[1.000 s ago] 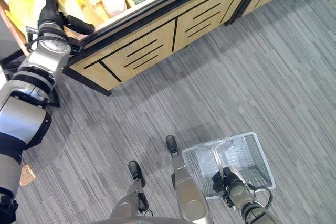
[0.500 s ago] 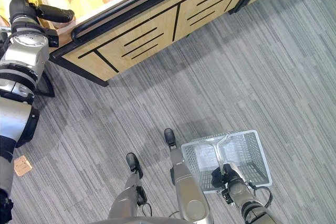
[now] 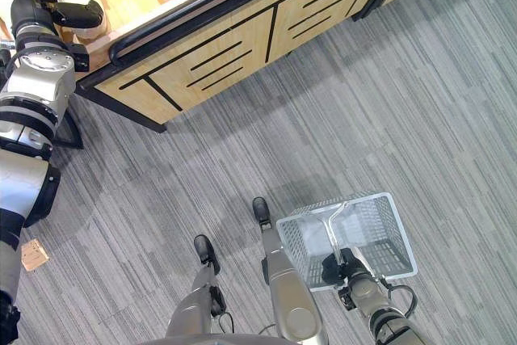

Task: Get the vegetables into the basket

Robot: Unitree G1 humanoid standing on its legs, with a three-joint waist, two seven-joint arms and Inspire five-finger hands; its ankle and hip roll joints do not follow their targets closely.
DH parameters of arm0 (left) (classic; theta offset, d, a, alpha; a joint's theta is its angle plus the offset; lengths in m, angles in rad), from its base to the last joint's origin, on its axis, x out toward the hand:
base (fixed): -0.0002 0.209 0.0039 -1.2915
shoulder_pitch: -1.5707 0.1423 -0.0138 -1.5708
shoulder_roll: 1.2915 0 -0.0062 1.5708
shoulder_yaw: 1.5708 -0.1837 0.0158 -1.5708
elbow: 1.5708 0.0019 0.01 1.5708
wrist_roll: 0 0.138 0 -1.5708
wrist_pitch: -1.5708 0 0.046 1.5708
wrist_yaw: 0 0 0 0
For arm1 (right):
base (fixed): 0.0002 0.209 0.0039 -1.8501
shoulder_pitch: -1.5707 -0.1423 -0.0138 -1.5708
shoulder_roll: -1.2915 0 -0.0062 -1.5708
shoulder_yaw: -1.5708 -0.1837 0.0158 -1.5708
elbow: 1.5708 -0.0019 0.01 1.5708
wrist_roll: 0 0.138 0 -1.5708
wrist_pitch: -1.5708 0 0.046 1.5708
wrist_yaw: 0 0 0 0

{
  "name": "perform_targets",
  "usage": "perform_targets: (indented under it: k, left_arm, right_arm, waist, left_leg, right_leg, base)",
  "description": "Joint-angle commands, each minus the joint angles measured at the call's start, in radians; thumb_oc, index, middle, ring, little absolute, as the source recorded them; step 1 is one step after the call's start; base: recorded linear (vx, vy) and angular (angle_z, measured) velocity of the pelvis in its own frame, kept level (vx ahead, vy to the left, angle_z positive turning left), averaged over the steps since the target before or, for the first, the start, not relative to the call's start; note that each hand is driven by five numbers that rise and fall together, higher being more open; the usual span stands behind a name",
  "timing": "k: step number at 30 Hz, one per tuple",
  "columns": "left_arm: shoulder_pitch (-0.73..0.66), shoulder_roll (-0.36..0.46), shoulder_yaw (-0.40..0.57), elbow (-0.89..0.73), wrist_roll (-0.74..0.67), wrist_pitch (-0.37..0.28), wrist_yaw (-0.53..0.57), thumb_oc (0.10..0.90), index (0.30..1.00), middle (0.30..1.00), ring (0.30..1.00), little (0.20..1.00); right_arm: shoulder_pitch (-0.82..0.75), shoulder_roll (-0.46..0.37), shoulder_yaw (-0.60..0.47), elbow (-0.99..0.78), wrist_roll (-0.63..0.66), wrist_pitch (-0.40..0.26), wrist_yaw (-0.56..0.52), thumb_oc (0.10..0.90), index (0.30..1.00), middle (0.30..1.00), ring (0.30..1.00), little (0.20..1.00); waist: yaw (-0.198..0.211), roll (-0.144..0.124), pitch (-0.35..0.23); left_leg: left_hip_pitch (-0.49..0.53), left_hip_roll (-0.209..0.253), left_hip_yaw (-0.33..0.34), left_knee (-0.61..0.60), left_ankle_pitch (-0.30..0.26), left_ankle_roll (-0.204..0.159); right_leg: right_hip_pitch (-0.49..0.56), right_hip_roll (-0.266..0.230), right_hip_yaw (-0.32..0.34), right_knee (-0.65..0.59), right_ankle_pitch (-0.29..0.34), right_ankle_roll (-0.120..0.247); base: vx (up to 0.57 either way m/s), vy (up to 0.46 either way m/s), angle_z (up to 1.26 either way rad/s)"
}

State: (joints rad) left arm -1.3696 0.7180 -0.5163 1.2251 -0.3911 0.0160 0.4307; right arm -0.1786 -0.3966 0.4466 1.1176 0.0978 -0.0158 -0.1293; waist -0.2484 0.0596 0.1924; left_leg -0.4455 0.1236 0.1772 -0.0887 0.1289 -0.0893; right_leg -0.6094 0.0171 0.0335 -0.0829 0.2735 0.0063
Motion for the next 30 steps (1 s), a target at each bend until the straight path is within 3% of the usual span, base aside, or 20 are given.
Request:
perform_targets:
  k: [1, 12, 30]
  left_arm:
    - [-0.073, 0.054, 0.024, 0.065, 0.022, 0.001, 0.011, 0.400, 0.300, 0.300, 0.300, 0.300]
    - [-0.114, 0.033, -0.026, -0.026, 0.059, -0.025, 0.029, 0.400, 0.300, 0.300, 0.300, 0.300]
    - [-0.107, 0.061, -0.063, -0.024, 0.078, -0.040, -0.011, 0.400, 0.300, 0.300, 0.300, 0.300]
  right_arm:
    - [0.094, -0.023, 0.011, 0.019, 0.035, 0.005, 0.004, 0.400, 0.300, 0.300, 0.300, 0.300]
    - [0.127, -0.025, -0.004, 0.051, 0.021, 0.013, 0.022, 0.400, 0.300, 0.300, 0.300, 0.300]
    - [0.152, 0.003, -0.029, 0.099, 0.006, 0.032, 0.056, 0.400, 0.300, 0.300, 0.300, 0.300]
  waist:
    - [-0.010, -0.040, -0.002]
    - [0.004, -0.037, -0.056]
    - [0.014, -0.025, -0.138]
  left_leg:
    - [0.086, 0.002, -0.052, 0.001, -0.050, -0.086]
    - [0.206, 0.003, -0.052, 0.001, -0.075, -0.088]
    - [0.340, -0.014, -0.054, 0.001, -0.099, -0.077]
  right_leg:
    - [0.084, -0.052, -0.026, -0.004, -0.085, 0.139]
    - [0.207, -0.058, -0.042, -0.004, -0.121, 0.140]
    - [0.358, -0.081, -0.064, -0.004, -0.154, 0.155]
  base:
    - [0.00, 0.000, 0.00]
    - [0.03, -0.002, 0.01]
    - [0.04, 0.020, 0.05]
